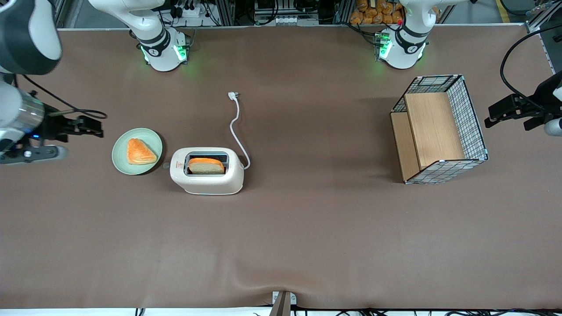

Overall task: Press toaster button with right arm
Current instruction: 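Move the right gripper toward the white toaster's side lever, then lower the right gripper onto the toaster lever beside the plate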

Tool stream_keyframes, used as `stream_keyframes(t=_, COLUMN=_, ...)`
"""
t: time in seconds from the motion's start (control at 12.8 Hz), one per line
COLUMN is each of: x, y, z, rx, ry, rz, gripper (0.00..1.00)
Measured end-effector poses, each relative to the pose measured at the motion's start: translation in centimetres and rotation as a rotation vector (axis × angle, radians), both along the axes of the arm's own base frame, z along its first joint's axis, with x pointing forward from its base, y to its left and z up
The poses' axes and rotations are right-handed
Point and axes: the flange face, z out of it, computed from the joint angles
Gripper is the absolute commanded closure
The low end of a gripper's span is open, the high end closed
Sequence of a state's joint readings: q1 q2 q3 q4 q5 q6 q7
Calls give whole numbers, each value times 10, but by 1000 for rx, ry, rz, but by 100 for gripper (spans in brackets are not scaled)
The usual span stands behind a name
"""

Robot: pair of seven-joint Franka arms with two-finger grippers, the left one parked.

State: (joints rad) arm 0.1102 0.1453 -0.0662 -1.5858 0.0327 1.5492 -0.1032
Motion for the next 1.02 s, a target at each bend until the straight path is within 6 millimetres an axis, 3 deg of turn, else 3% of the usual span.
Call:
stream_keyframes(t=0.31, x=-5, y=7, z=-41, rx=47, ry=59, rz=-10, gripper=0)
stream_keyframes(t=1.02, x=-7, y=13, z=-93, rx=161, ry=98, rz=-69, gripper=0)
